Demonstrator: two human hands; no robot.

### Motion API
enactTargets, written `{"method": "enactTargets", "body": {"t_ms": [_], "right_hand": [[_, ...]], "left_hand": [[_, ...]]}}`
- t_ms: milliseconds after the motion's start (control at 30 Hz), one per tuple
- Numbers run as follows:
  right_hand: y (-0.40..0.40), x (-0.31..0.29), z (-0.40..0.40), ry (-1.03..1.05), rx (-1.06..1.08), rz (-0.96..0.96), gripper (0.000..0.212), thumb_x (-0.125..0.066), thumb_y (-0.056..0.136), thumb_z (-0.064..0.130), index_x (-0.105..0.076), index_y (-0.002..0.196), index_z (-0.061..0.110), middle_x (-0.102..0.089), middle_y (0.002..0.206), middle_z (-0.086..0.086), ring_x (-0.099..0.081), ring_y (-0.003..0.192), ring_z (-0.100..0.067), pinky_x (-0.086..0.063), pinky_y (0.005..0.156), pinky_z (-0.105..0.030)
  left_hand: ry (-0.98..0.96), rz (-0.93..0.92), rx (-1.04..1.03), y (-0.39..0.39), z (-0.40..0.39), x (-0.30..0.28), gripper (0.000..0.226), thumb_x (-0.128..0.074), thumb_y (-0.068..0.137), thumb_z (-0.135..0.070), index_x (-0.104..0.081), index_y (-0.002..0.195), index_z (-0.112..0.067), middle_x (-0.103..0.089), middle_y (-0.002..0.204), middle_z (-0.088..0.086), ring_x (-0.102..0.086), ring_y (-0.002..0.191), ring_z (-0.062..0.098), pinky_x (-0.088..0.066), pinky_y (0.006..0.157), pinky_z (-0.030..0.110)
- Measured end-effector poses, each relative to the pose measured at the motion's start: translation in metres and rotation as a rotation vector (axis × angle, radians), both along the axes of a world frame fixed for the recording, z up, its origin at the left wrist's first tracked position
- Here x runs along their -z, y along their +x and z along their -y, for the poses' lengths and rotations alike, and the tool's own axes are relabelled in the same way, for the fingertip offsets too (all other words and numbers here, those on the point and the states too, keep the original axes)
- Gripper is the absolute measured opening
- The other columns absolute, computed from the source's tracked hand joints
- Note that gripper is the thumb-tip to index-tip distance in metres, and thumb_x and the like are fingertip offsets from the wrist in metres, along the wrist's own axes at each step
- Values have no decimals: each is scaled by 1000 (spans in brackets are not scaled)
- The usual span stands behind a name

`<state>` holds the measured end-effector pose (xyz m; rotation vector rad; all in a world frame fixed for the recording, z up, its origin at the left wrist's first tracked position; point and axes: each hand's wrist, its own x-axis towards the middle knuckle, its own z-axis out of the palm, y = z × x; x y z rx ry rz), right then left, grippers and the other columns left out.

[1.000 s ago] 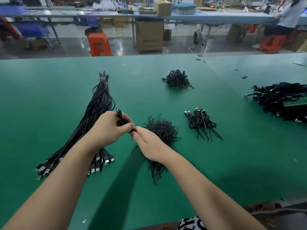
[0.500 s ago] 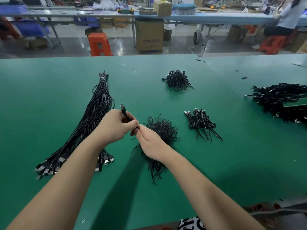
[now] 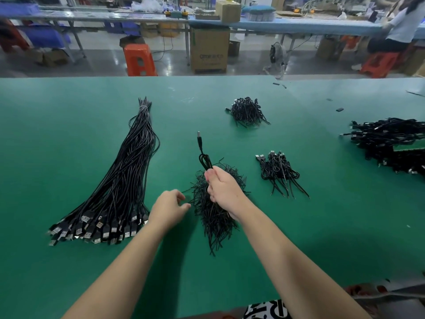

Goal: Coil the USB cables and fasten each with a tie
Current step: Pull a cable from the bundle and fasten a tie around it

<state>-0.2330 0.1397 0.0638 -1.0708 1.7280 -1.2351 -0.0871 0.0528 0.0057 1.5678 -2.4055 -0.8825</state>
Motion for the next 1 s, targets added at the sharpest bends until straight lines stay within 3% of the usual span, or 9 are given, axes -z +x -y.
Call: {"method": "enactTargets", "body": {"t_ms": [100,200,367,533,633,733,867,1000], "right_hand": [[-1,0,-1,5,21,15,32,-35,107,37,-47,82,20,-41,75,1,-37,66,-18,-35,67,-40],[-2,2,-2,12,31,40,32,-35,107,36,-48,82,21,-40,75,-1,-36,68,-21,-34,66,-40],[-6,6,-5,32,29,15,33,-34,108,36,-48,82,21,-41,75,-1,-38,68,-19,-35,66,-39],[-9,7,-8,40,-13,52,33,-35,108,35,-49,84,19,-45,77,3,-36,56,-7,-33,50,-17],[-7,7,-7,51,-57,35,33,-33,108,36,-48,84,19,-40,69,5,-33,49,-4,-29,47,-16],[-3,8,-5,36,-130,-62,35,-32,108,39,-46,81,22,-38,68,8,-32,55,-6,-29,55,-24],[12,11,-2,8,-233,-153,33,-32,105,42,-52,81,31,-41,65,10,-37,49,-2,-34,53,-25],[20,14,4,7,-191,-136,27,-34,104,41,-54,87,35,-44,68,11,-39,49,0,-34,55,-29]], "left_hand": [[-35,25,-22,-3,-3,16,23,-69,90,-34,-67,109,-20,-62,109,1,-63,96,21,-54,90,39],[-104,29,-62,-6,-4,20,8,-63,94,-31,-68,96,-25,-59,106,0,-60,86,19,-53,81,37],[-125,4,-94,-3,-2,19,11,-62,94,-27,-61,83,-29,-67,93,-4,-61,82,18,-53,75,34],[-153,-11,-129,9,2,7,10,-63,94,-29,-64,84,-30,-66,78,-12,-62,69,12,-52,62,29],[-247,6,-128,17,0,-6,9,-62,94,-28,-69,89,-25,-69,84,-11,-63,72,12,-53,62,29],[-268,-162,-197,23,-1,-22,8,-66,93,-26,-71,87,-23,-69,83,-12,-62,66,10,-44,55,24],[-30,-625,-229,17,-7,-47,12,-74,88,-22,-73,77,-25,-68,68,-11,-56,59,4,-42,59,23],[42,-688,-144,10,-16,-59,15,-73,89,-22,-76,74,-25,-67,65,1,-43,59,16,-33,57,30]]}}
